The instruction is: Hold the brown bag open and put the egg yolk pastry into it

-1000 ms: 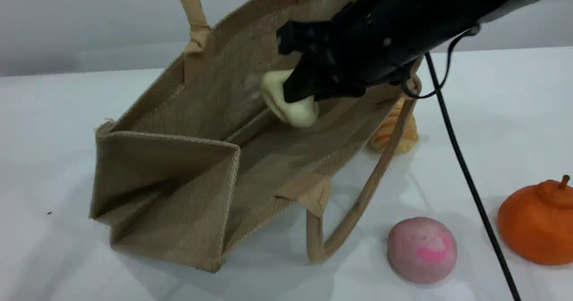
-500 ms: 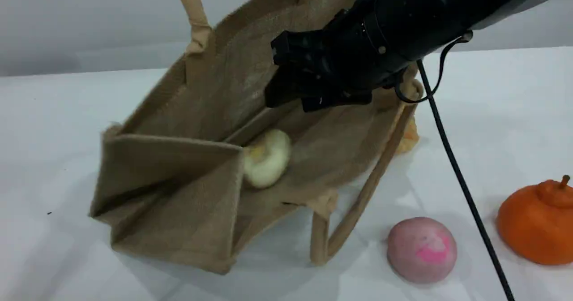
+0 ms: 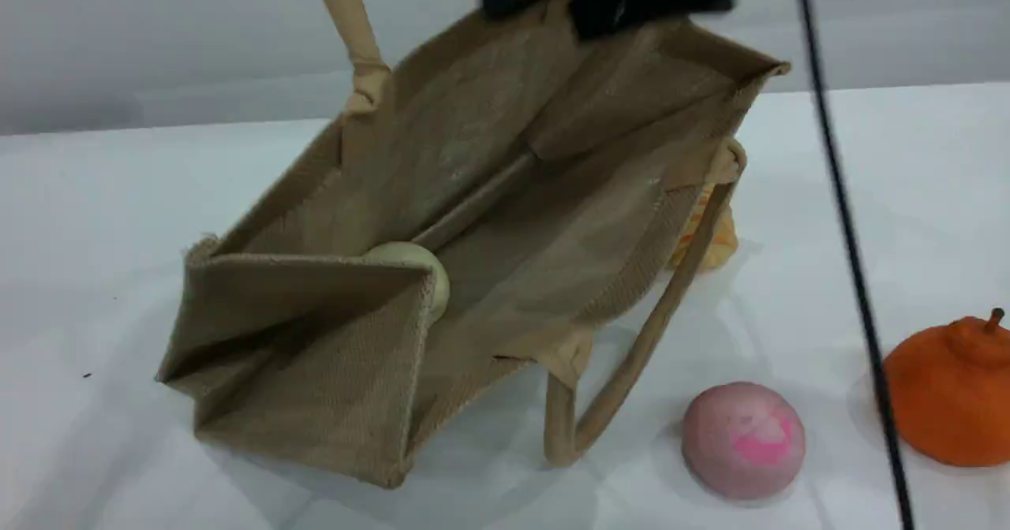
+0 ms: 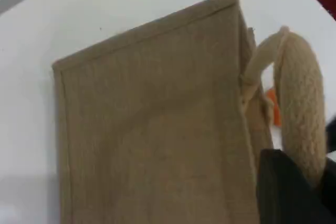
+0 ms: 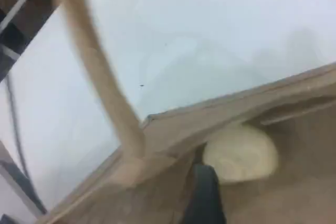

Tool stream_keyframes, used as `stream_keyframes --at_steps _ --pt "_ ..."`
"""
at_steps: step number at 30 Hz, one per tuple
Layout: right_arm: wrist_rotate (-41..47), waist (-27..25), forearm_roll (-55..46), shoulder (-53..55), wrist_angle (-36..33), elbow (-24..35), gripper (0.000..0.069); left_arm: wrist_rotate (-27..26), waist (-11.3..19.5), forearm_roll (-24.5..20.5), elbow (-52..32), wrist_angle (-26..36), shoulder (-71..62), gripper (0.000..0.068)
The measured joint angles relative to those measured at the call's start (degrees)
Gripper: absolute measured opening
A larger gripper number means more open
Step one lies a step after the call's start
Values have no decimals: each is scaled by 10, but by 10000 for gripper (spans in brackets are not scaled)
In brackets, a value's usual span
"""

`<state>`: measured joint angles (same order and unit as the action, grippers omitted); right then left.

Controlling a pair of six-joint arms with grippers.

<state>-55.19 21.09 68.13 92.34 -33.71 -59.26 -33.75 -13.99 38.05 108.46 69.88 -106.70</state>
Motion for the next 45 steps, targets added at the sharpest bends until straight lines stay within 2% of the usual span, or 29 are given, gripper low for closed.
stream_keyframes --at_steps 7,15,24,30,34,40,45 --pt "164 -12 -199 -129 -66 0 500 -2 -11 26 -10 -2 -38 86" --pt "342 -12 -400 -267 -142 0 500 -4 -45 23 -10 -38 -100 86" --pt "500 -12 -572 -395 -261 0 500 -4 -73 25 -10 -52 -176 92" --pt "557 -12 -637 -465 -316 0 500 -4 -75 26 -10 -80 -214 99" --pt "585 -12 -663 -495 -340 0 500 -4 -89 26 -10 -81 -237 103" --pt "595 -12 -670 -500 -363 0 500 -3 -106 25 -10 -117 -241 115" --pt "595 -12 -671 -500 -363 0 500 -2 -108 20 -10 -104 -241 137"
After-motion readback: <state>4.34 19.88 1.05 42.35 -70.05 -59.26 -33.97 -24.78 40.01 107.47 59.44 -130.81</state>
